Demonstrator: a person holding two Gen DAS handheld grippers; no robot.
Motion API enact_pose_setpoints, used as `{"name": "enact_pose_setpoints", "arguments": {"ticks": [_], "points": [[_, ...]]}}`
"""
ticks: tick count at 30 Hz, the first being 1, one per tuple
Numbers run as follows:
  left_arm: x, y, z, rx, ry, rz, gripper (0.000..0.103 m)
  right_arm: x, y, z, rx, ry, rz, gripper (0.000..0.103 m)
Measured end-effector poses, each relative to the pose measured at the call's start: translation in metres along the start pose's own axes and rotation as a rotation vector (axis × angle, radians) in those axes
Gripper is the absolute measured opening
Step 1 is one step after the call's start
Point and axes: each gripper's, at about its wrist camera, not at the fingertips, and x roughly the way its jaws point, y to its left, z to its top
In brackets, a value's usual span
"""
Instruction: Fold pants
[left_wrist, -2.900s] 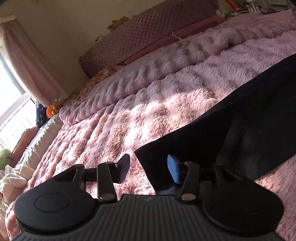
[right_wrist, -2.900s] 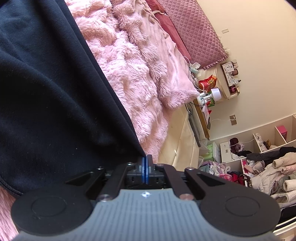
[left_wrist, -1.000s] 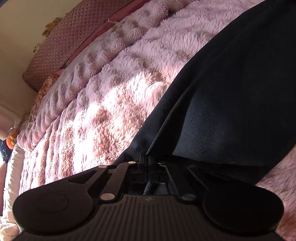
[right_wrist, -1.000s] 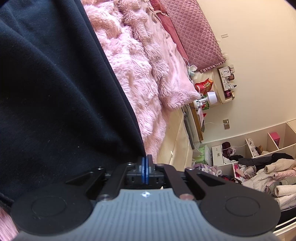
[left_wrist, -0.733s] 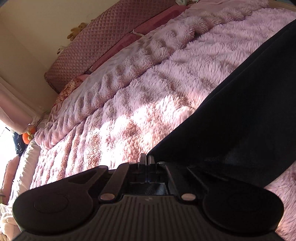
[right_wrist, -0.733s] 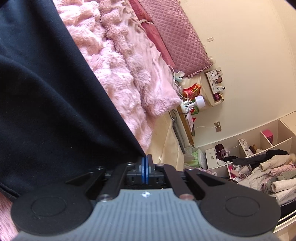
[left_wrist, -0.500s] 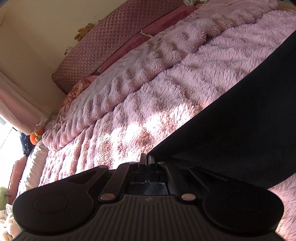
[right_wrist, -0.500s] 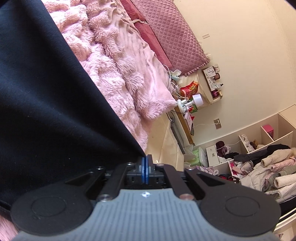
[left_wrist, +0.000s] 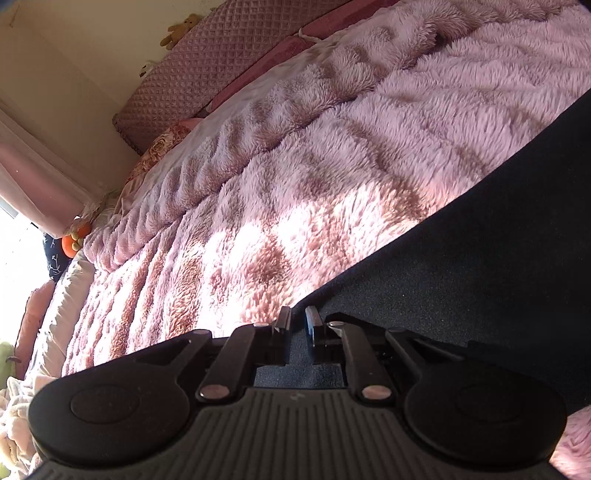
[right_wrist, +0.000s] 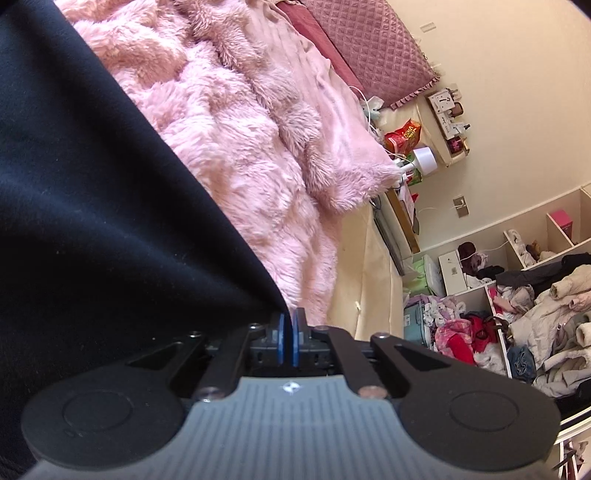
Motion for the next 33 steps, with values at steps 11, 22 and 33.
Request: {"name": "enact_pose_setpoints", "arguments": {"ticks": [11, 22, 33], "points": [[-0.106, 0.075, -0.057, -0.575, -0.027, -0.194, 0.062, -0.147, -0.027, -0.025, 0.479, -0.115, 0.134, 0.052], [-0.088, 0.111, -0.176, -1.438, -0.068, -0.469, 0.078, -0.235, 0.092, -0.022, 0.991, -0.048, 0.475, 0.050], [-0.024, 0.083, -0.155, -1.463, -0.088, -0.354, 0.059, -0.222, 0.133, 0.001, 0.982, -0.072, 0.338, 0.047]]}}
